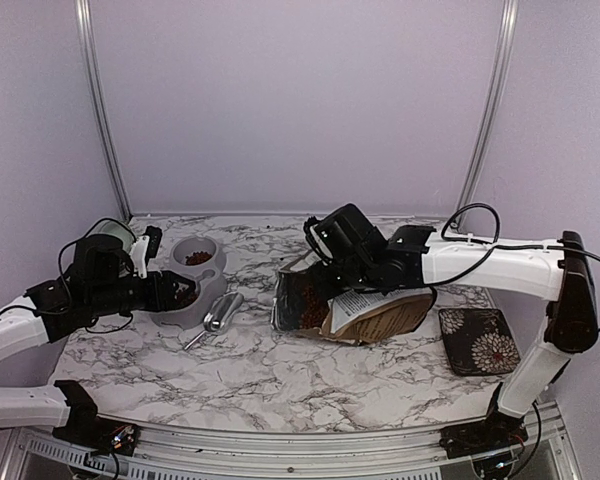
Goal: Serve the pet food
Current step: Adjust the pet food bag at the center of the board.
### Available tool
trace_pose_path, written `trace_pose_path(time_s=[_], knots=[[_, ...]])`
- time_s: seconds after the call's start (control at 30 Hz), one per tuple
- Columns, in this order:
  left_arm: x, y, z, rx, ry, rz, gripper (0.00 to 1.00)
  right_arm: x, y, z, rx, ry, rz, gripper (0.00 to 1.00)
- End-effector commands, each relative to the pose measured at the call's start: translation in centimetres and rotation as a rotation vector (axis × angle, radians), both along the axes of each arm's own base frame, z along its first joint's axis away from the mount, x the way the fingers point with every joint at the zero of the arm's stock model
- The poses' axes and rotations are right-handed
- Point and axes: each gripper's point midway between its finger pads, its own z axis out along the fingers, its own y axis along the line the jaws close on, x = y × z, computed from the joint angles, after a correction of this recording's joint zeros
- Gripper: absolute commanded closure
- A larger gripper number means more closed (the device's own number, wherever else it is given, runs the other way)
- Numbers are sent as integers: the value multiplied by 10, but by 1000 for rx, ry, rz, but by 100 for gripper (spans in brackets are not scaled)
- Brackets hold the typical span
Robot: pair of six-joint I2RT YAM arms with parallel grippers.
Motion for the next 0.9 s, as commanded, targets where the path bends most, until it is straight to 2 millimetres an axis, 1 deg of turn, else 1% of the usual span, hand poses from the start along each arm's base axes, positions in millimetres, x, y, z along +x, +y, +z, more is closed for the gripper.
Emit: trace_pose_path(time_s=[0.0,0.07,0.1,0.13,0.2,0.3,0.4,0.47,0.53,0.57,0.67,0.73,0.8,0.87], knots=[[-2,-7,16,0,-44,-54,45,-11,28,87,126,-123,82,100],[-3,-9,18,1,-49,-70,45,-19,35,100,119,-135,113,100],[-3,-10,19,2,-53,-78,45,-23,39,109,118,-143,128,100],[-4,-11,20,0,-55,-88,45,-27,42,112,111,-146,141,100],[-6,-13,24,-5,-64,-106,45,-34,47,126,115,-152,168,100],[-11,-18,34,-22,-79,-149,45,-40,48,141,129,-157,194,100],[-18,-23,51,-29,-123,-214,45,-43,45,155,140,-168,207,100],[-27,-29,58,-35,-147,-279,45,-48,45,164,153,-170,234,100],[-31,-34,77,-53,-193,-325,45,-53,47,169,160,-165,268,100],[-33,-35,80,-54,-204,-342,45,-55,48,180,179,-174,282,100],[-38,-39,93,-62,-236,-390,45,-67,52,201,232,-170,346,100],[-47,-45,106,-83,-265,-456,46,-76,55,216,277,-163,391,100],[-58,-50,122,-105,-306,-523,46,-85,56,226,307,-158,436,100],[-67,-52,134,-115,-352,-581,46,-91,54,232,315,-156,466,100]])
